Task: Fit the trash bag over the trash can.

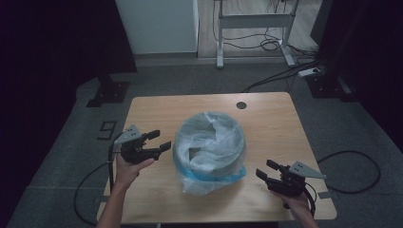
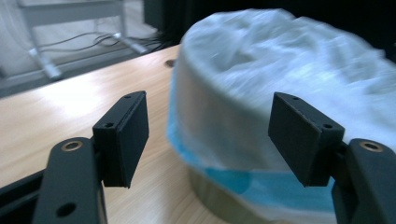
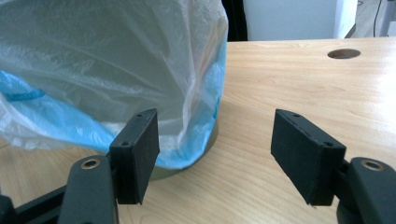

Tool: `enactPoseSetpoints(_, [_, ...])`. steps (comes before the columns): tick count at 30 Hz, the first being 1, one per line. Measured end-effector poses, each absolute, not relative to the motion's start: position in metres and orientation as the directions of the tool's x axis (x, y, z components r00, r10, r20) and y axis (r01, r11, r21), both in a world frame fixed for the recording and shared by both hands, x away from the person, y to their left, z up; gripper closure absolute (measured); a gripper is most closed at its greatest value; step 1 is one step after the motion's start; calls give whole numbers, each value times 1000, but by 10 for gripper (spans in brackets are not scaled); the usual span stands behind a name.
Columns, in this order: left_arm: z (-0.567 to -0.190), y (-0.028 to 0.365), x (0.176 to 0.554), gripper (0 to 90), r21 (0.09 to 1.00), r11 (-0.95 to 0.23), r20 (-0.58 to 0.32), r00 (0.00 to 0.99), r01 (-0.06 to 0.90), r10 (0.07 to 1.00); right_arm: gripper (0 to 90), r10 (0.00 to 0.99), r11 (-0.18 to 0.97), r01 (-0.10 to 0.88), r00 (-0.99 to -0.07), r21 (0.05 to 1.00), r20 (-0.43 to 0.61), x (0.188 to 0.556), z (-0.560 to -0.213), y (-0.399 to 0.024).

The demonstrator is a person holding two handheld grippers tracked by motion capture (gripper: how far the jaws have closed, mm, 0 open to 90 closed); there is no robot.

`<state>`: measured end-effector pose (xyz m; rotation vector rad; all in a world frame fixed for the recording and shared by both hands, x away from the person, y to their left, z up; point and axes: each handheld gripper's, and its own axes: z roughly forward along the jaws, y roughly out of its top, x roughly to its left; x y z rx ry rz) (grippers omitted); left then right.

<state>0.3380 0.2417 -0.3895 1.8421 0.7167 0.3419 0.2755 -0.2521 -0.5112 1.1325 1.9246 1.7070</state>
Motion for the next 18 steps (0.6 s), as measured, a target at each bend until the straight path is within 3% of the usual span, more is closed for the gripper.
enactPoseSetpoints(18, [-354, 187, 352, 366, 864, -451, -27, 915, 224, 401, 321, 738, -74, 370, -604, 926, 300, 266, -522, -269])
